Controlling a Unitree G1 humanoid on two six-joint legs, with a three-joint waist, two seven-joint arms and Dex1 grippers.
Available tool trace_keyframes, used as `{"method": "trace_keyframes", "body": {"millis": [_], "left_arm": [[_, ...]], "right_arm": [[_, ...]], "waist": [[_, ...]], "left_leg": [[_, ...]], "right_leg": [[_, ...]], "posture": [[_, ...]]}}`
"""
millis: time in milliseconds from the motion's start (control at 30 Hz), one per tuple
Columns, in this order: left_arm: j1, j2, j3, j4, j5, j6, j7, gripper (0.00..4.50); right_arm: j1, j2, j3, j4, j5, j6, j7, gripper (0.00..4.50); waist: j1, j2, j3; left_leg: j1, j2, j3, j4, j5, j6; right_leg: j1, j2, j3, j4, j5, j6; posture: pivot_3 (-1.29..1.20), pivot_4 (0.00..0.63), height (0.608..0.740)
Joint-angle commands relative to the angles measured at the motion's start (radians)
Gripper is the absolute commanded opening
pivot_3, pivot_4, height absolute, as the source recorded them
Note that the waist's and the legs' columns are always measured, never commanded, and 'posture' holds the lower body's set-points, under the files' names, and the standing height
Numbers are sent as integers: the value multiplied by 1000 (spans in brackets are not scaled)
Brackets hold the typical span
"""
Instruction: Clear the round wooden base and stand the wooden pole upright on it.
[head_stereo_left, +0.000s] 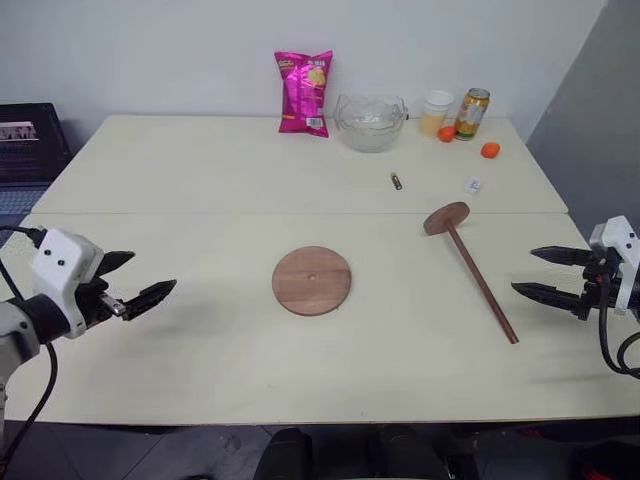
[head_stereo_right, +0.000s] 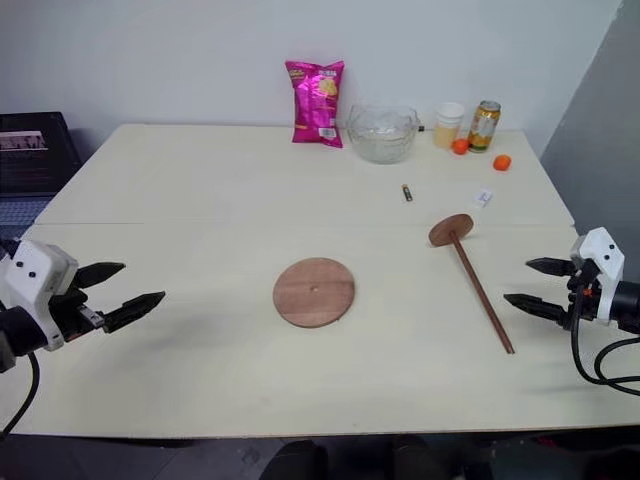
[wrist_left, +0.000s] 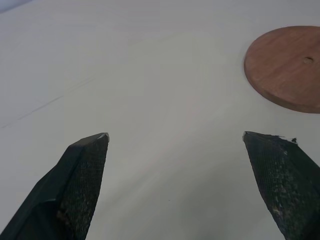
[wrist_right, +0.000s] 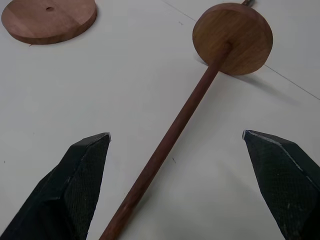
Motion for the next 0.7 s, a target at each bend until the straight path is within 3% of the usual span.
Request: {"method": "trace_keyframes", "body": {"millis": [33,467,700], "left_arm": [[-9,0,13,-9,-8,-28,-12,4500],[-36,33,-34,-14,-30,-87,-145,4500],[-210,24,-199,-130,-121,-6,-181,4500]], "right_arm": [[8,-23,-44,-12,-8,-23,7,4471],[-5,-34,-59,-19,-13,17,-15,4471],[-33,-51,-29,-117,-17,106,-41,4471]], "waist": [[0,0,0],[0,0,0],[0,0,0]], "left_leg": [[0,0,0,0,0,0],[0,0,0,0,0,0],[-1,0,0,1,0,0]], "right_leg": [[0,0,0,0,0,0],[0,0,0,0,0,0],[0,0,0,0,0,0]], "posture": [[0,150,740],[0,150,740],[0,150,740]]}}
